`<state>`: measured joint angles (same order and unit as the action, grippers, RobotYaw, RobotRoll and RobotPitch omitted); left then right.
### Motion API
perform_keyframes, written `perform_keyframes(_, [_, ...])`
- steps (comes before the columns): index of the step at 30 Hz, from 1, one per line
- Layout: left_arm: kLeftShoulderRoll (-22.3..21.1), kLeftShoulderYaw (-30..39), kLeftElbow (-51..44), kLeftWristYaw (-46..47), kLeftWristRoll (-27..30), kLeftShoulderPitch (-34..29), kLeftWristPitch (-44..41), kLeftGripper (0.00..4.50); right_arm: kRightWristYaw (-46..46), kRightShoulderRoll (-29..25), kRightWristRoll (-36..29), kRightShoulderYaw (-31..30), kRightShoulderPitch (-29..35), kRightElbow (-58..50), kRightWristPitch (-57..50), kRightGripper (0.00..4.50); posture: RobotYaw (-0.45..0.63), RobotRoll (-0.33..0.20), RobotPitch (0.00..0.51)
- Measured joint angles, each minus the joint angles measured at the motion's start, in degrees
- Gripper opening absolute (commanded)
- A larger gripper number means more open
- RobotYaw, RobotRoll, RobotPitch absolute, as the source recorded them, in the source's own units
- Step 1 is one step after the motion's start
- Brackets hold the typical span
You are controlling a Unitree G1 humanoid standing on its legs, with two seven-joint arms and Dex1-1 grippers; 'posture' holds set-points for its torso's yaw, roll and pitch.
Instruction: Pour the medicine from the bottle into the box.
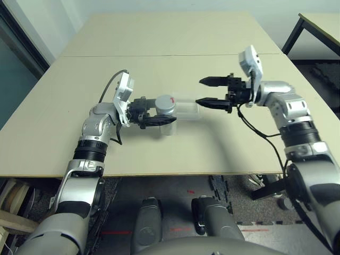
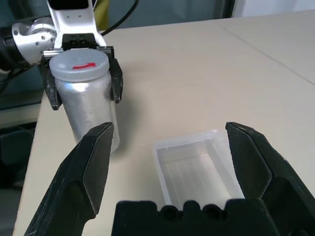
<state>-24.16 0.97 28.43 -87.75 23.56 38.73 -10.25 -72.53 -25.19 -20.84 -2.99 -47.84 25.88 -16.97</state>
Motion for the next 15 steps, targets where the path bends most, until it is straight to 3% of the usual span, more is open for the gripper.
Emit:
perform_keyframes(9, [0.38, -0.02, 1.93, 0.03, -0.01, 0.08, 1.23, 2.72, 2.33, 9.49, -0.98, -3.52, -0.23, -6.45, -4.43, 4.5, -0.06, 0.0, 0.084])
perform_keyframes(15, [0.39, -0.03, 1.98, 0.05, -0.02, 0.36, 1.75, 2.72, 2.43, 11.5, -1.11, -4.95, -1.43, -7.86, -5.73, 4.5, -0.05, 0.0, 0.086])
